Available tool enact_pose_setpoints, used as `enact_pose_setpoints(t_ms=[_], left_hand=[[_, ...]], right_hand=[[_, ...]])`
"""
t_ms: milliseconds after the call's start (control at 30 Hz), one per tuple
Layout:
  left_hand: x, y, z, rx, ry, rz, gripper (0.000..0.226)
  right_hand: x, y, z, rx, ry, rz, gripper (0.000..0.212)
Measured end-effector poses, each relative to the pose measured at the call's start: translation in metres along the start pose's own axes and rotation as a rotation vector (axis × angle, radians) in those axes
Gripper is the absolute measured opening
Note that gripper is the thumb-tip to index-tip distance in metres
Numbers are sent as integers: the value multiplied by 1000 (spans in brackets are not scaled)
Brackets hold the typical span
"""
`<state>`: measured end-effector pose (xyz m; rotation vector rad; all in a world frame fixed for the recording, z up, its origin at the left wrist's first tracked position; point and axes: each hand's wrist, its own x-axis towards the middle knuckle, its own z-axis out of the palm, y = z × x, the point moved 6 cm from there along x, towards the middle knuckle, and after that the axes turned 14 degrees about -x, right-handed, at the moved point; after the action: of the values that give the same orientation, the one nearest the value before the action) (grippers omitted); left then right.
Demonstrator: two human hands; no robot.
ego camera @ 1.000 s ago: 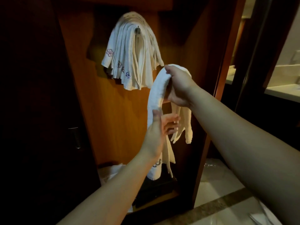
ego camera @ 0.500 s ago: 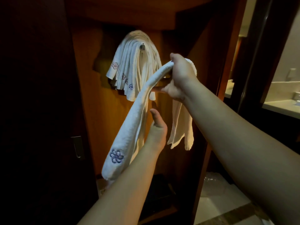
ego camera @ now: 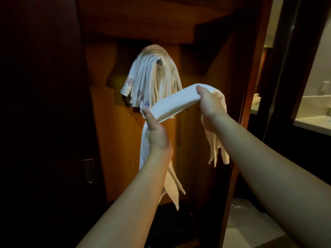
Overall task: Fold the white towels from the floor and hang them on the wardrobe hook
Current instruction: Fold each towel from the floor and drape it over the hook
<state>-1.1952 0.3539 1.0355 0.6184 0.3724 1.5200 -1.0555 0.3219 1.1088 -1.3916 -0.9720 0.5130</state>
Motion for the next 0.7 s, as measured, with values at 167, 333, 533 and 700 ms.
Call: enact_pose_setpoints(t_ms=[167,333,533,700], left_hand=[[16,18,-14,72,91,-2,42],[27,43,-22,191,189,2,43],[55,79,-13,171,156,116,10],[78,100,4,386,28,265,16]], right_hand=[[8,20,-10,-271,44,-54,66],[17,20,-12,-363,82,-65,60],[40,23,-5,-277,130,-23,61],[59,23,7,38,83,41,60]])
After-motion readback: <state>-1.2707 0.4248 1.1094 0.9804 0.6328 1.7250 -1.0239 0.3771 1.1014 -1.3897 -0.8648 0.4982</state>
